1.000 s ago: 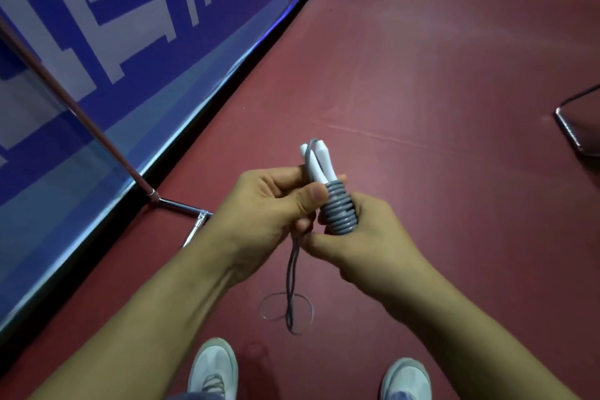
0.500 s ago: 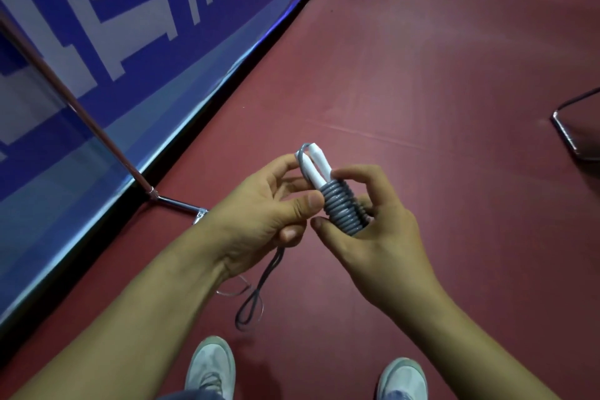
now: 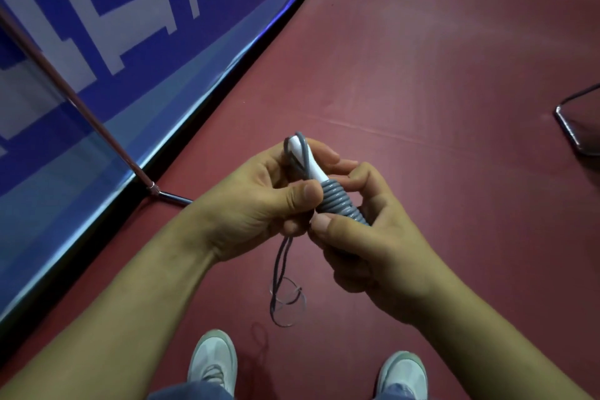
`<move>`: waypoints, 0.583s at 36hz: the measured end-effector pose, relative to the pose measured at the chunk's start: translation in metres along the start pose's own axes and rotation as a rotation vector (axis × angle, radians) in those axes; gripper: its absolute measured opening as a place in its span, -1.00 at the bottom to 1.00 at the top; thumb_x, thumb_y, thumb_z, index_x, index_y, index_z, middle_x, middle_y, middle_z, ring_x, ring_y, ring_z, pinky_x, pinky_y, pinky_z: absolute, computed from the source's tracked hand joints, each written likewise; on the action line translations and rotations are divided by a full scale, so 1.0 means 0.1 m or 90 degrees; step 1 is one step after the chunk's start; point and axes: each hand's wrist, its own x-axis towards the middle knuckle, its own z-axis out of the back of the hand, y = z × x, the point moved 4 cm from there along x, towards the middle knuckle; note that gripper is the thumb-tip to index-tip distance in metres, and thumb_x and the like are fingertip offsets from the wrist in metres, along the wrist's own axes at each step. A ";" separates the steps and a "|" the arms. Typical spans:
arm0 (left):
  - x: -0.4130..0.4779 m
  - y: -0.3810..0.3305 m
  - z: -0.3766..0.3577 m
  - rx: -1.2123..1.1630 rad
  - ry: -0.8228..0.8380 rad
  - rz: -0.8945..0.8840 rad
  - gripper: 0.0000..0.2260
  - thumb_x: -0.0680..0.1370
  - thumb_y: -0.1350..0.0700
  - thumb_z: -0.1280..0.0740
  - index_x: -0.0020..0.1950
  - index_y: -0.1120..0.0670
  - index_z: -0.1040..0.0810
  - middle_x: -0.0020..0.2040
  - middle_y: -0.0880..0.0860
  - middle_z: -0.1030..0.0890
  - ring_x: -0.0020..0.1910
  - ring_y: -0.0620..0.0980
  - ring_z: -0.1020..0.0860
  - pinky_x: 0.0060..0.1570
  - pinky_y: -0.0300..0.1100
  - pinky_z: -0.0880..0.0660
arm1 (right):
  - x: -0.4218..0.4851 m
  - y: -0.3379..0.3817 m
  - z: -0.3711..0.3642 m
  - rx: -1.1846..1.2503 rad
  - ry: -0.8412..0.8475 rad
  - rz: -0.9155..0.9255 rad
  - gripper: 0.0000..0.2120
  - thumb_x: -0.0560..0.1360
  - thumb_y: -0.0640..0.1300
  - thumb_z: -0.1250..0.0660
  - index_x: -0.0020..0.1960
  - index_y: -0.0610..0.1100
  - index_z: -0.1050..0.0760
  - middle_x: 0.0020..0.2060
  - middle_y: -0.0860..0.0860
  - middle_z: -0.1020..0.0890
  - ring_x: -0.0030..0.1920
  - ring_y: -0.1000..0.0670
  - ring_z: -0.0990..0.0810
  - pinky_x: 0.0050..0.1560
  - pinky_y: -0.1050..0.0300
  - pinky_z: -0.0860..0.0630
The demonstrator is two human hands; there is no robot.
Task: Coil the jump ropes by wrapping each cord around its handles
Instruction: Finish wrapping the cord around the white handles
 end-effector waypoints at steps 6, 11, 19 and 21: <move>0.00 -0.10 -0.06 0.071 0.005 -0.032 -0.58 0.42 0.00 -0.49 0.23 0.09 -0.54 0.41 0.05 -0.55 -0.28 0.05 -0.46 -0.35 -0.30 -0.44 | -0.03 -0.08 0.01 0.202 0.148 -0.118 -0.62 0.49 -0.10 -0.43 0.13 -0.01 -0.25 -0.25 -0.07 -0.56 -0.59 0.18 -0.21 -0.53 0.39 -0.15; 0.00 -0.09 0.04 0.186 -0.069 -0.031 -0.71 0.50 0.10 -0.51 0.13 0.20 -0.59 0.15 0.43 -0.59 -0.24 0.12 -0.39 -0.32 -0.21 -0.41 | 0.00 -0.20 0.02 0.363 0.278 -0.219 -0.69 0.52 -0.01 -0.46 0.13 -0.10 -0.42 -0.16 -0.09 -0.60 -0.56 0.16 -0.31 -0.61 0.34 -0.20; -0.05 -0.03 0.11 0.202 -0.133 -0.042 -0.86 0.51 0.18 -0.41 0.06 0.11 -0.67 -0.09 0.34 -0.63 -0.22 0.14 -0.47 -0.20 -0.07 -0.44 | 0.04 -0.16 0.00 0.279 0.138 -0.209 -0.38 0.38 0.03 -0.60 0.34 -0.05 -0.45 -0.06 -0.16 -0.63 -0.41 0.01 -0.57 -0.56 0.26 -0.48; -0.05 -0.01 0.15 0.208 -0.167 -0.042 -0.82 0.50 0.18 -0.43 0.08 0.18 -0.65 -0.10 0.38 -0.61 -0.27 0.09 -0.40 -0.30 -0.17 -0.40 | 0.05 -0.13 0.03 0.161 0.044 -0.203 -0.51 0.46 0.10 -0.47 0.30 -0.11 -0.53 -0.12 -0.15 -0.64 -0.24 -0.07 -0.67 -0.37 0.09 -0.63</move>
